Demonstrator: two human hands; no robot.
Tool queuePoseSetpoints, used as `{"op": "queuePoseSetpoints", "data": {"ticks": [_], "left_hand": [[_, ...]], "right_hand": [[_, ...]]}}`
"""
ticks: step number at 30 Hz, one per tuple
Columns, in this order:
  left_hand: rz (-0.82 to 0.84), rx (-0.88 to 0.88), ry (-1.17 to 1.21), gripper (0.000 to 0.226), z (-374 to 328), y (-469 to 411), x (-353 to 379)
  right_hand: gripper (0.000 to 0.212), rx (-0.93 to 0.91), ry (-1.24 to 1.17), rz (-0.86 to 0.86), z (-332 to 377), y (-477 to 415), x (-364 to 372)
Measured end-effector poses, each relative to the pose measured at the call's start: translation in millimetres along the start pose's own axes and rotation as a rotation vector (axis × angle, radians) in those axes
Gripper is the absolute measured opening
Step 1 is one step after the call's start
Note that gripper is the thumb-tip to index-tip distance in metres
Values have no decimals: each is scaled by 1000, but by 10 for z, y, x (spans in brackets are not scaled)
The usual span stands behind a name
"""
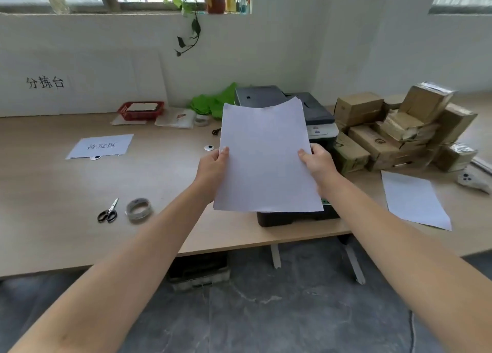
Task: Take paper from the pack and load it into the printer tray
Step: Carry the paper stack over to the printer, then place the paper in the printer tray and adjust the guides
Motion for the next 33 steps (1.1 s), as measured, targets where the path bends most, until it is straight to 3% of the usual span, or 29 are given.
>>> {"op": "queuePoseSetpoints", "data": {"ticks": [7,11,14,25,33], "left_hand": [[-34,-129,-33,34,852,-204,972],[-74,-270,-87,41,1520,-218,1324],[-94,-330,-120,33,1862,-273,1482],[-51,-444,-249,35,2742,-1211,1512],[-69,-480,-186,35,2896,-1718,1540]], "right_hand": [[12,66,54,-56,-810,-603,-781],[14,187,144,-7,-1495,-925,-970],[18,271,186,41,-1931,-1107,-1003],[15,452,375,193,-2869,-1938,-591],[17,408,538,197,-2851,-2685,-537]]}}
Point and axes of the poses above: each hand's wrist, its own y-axis away from the middle knuckle, its own x-axis out of the palm, z = x × y, the point moved 9 cm from there along -y, towards the middle knuckle, and after that the axes turned 15 degrees about y, right-handed, at the moved point
